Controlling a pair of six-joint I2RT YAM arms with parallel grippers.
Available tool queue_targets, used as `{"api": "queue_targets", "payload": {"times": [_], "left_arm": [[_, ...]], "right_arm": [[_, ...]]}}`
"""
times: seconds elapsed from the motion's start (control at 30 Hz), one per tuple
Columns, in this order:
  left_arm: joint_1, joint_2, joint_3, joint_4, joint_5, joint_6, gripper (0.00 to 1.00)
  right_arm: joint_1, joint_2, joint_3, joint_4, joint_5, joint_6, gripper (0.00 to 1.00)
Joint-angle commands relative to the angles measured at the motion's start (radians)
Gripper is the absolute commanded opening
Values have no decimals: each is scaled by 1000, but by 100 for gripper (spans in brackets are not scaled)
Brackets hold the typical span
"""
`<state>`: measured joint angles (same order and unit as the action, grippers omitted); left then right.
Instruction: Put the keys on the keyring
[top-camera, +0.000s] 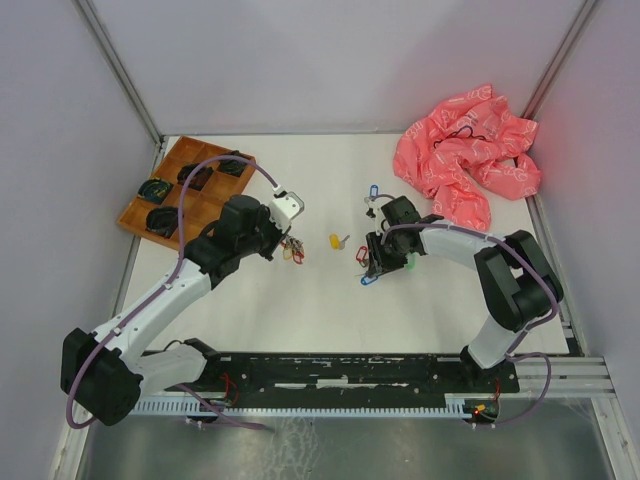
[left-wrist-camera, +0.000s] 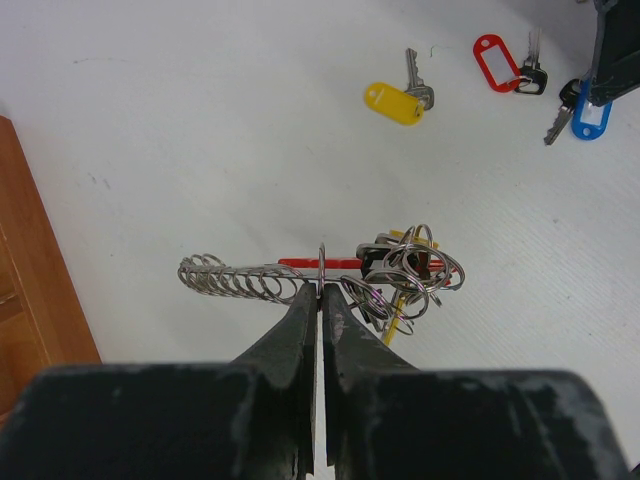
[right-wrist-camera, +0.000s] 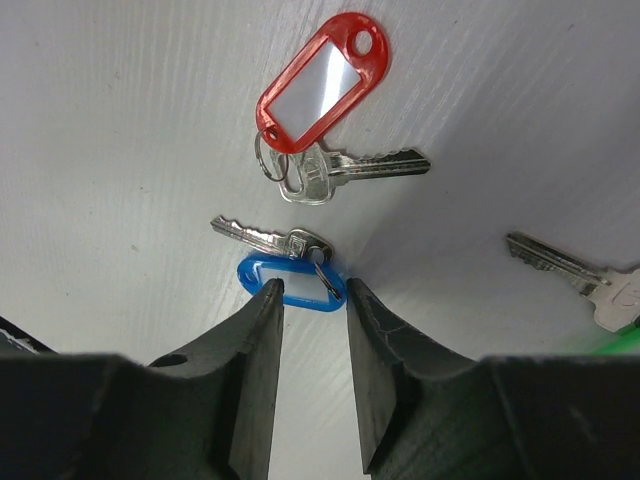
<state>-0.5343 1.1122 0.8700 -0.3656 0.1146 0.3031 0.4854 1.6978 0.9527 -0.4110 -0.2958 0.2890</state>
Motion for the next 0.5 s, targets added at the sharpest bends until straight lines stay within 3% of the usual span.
{"api": "queue_targets", "payload": {"times": [0.0,0.33,0.47], "left_arm": [[4,-17,32,50,18,-17,3],[4,-10,33,48,23,-16,3],[4,-10,33,48,25,-17,3]], "right_arm": [[-3,-26,-1,31,-29,-18,39],[-3,-51,-2,24,-27,-34,31],[-3,-53,-3,20,-18,-42,33]]}}
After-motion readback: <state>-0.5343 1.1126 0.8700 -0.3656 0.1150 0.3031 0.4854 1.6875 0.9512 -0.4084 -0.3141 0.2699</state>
